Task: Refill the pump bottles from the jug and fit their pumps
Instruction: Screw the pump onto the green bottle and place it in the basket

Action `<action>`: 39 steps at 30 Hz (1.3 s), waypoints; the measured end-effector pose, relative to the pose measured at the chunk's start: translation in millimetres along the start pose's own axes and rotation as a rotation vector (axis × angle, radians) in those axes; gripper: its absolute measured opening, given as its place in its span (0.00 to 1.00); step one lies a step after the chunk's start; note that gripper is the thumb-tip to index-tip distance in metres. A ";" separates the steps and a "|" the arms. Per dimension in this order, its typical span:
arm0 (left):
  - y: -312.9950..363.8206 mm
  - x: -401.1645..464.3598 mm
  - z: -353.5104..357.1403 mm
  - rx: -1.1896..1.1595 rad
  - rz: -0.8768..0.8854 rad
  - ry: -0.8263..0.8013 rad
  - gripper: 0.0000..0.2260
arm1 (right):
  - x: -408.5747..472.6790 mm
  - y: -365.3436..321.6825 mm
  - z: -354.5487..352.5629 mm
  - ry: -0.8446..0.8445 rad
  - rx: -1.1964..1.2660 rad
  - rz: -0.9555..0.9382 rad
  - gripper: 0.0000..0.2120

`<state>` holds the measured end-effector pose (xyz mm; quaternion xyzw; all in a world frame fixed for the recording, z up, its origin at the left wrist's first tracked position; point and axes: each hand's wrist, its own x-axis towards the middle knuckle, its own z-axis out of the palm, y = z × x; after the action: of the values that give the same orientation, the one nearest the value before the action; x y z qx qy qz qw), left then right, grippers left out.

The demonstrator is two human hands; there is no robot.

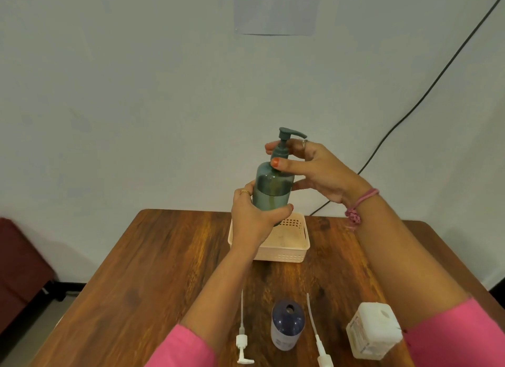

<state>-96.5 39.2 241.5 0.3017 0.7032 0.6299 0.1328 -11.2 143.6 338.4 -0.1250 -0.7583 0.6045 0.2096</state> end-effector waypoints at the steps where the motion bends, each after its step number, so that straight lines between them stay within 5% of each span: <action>1: -0.6 -0.1 0.3 -0.001 0.002 0.001 0.37 | 0.5 0.9 4.2 0.069 0.026 -0.009 0.14; 5: -4.0 -1.1 0.1 -0.010 0.007 0.018 0.36 | 5.2 6.0 21.1 0.241 -0.069 0.003 0.21; 8: -6.7 -1.0 -0.9 -0.004 0.004 0.018 0.36 | 3.4 3.8 11.2 0.026 -0.056 0.099 0.24; 11: -7.0 0.0 -1.7 -0.016 0.003 0.021 0.36 | -0.1 0.3 0.3 -0.118 -0.040 0.101 0.15; 15: -7.0 2.3 -0.2 -0.007 0.010 0.043 0.35 | 3.4 6.0 15.0 0.183 -0.034 -0.017 0.13; 18: -6.9 3.0 0.5 -0.011 0.019 0.042 0.34 | 7.3 15.8 29.7 0.399 -0.114 -0.067 0.21; 21: -8.1 3.0 0.2 -0.006 0.009 0.037 0.36 | 6.3 14.3 24.7 0.179 -0.075 0.058 0.32; 24: -12.8 4.2 -1.2 -0.010 0.001 0.041 0.37 | 2.0 9.0 12.0 -0.001 -0.008 0.058 0.18; 26: -13.6 4.3 -1.4 -0.003 0.004 0.038 0.37 | 3.5 9.8 14.8 0.114 -0.019 0.015 0.13; 29: -13.0 3.8 1.0 0.008 0.013 0.027 0.37 | 9.8 15.1 28.9 0.316 -0.113 0.040 0.21; 32: -13.2 2.9 2.7 -0.002 0.005 0.019 0.36 | 8.8 15.1 25.2 0.136 -0.141 0.135 0.31; 35: -14.7 3.1 1.8 -0.004 -0.001 0.025 0.36 | 3.6 8.1 10.0 -0.006 -0.042 0.090 0.20; 39: -15.5 4.1 1.9 -0.016 -0.008 0.029 0.37 | 8.7 11.5 19.9 0.234 -0.007 0.043 0.15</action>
<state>-102.7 42.8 227.0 0.2887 0.7012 0.6394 0.1273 -29.0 133.0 325.2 -0.2116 -0.7278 0.5877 0.2830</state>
